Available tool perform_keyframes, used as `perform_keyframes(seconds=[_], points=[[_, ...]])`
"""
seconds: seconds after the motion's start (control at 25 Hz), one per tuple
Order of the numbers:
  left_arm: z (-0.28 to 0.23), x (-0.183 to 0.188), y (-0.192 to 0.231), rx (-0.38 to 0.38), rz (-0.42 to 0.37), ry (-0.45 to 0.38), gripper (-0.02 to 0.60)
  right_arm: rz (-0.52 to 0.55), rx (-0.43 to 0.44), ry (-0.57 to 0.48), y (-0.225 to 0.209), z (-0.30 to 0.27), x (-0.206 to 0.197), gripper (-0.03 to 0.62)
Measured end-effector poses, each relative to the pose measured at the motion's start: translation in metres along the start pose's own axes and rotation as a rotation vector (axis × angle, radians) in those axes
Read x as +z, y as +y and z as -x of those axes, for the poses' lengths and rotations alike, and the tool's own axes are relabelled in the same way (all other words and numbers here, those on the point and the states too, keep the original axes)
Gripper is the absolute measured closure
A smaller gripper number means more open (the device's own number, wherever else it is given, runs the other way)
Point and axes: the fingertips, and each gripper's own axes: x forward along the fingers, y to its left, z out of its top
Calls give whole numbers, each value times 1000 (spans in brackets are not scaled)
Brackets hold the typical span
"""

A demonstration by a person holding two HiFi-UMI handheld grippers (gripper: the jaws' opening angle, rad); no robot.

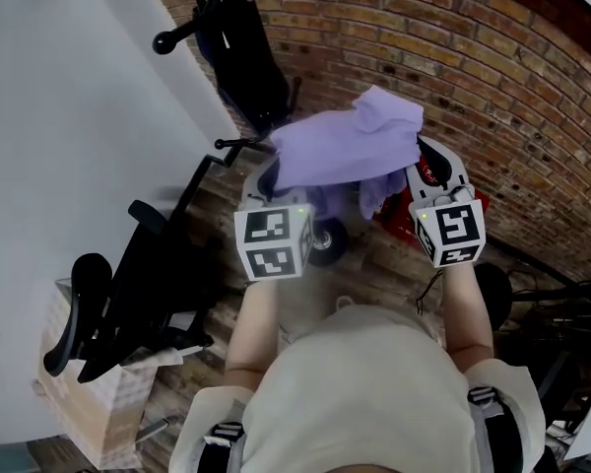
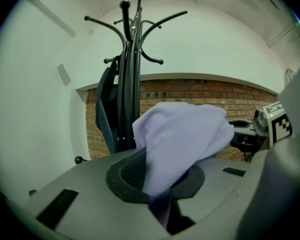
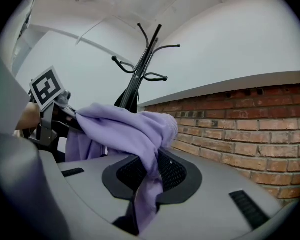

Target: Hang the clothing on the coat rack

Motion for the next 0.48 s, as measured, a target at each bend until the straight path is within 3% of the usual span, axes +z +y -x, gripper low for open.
perform_keyframes(seconds=[0.48], points=[[-14,-18,48,143,30,41,538,6,148,-15,21,-71,-10,546]])
